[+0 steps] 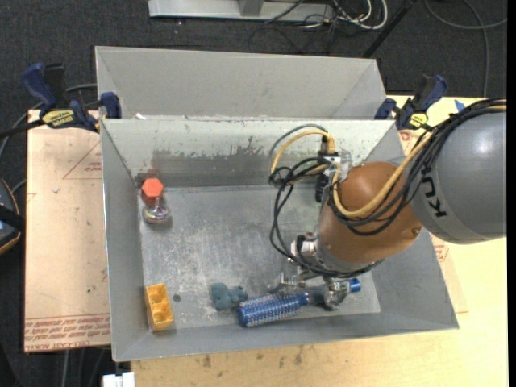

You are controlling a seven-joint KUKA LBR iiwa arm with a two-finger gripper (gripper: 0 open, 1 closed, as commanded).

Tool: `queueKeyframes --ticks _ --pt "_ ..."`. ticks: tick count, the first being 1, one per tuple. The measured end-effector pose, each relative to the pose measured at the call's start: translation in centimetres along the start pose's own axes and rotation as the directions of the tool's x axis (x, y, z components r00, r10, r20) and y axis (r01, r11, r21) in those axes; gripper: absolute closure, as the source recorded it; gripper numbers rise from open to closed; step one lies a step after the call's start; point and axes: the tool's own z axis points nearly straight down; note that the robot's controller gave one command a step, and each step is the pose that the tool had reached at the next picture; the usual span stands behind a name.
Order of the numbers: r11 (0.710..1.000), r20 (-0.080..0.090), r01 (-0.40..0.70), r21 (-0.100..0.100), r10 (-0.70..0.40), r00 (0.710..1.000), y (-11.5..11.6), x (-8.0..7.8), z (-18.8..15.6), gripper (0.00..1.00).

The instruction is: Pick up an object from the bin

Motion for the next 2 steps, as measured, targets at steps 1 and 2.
queueKeyframes --ticks 1,2 --pt "1.0 0.003 0.002 0.003 -0.002 1.0 0.0 -0.1 0.0 1.0" --pt "1.0 -0.007 0.015 -0.017 -0.015 1.0 -0.3 -0.7 -14.7 1.0"
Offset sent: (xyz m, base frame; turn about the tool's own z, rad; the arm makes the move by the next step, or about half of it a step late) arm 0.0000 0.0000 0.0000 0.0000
